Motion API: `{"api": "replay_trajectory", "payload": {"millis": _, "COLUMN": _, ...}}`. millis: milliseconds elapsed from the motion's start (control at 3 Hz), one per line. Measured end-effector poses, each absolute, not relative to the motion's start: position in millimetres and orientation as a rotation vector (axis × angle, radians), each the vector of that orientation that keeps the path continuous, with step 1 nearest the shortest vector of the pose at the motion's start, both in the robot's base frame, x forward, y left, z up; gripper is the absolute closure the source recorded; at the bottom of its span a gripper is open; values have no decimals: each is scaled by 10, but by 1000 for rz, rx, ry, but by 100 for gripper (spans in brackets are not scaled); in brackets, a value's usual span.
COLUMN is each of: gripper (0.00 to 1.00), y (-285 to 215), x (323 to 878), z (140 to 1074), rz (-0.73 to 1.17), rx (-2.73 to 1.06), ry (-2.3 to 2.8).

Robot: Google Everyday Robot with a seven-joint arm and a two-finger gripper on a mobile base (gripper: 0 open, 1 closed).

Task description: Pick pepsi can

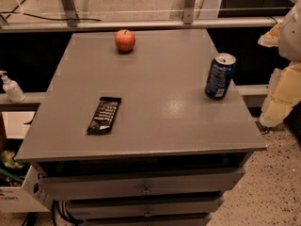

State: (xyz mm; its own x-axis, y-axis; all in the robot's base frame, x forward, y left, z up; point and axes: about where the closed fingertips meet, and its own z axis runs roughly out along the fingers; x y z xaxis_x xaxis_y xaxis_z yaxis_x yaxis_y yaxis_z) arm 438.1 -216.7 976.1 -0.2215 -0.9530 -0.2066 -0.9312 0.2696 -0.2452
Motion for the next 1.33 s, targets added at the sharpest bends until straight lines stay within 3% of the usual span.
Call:
{"api": "replay_trajectory", "payload": {"millis": 667, "gripper": 0, "y": -2158, "x": 4413, "z": 9756, "rz": -82, "rx": -1714, "ry": 2209}}
{"api": "replay_trajectory", "payload": {"millis": 1333, "gripper": 0, "y": -2318, "x": 5035, "z": 9551, "rz": 92, "rx": -1587, "ry": 2175}}
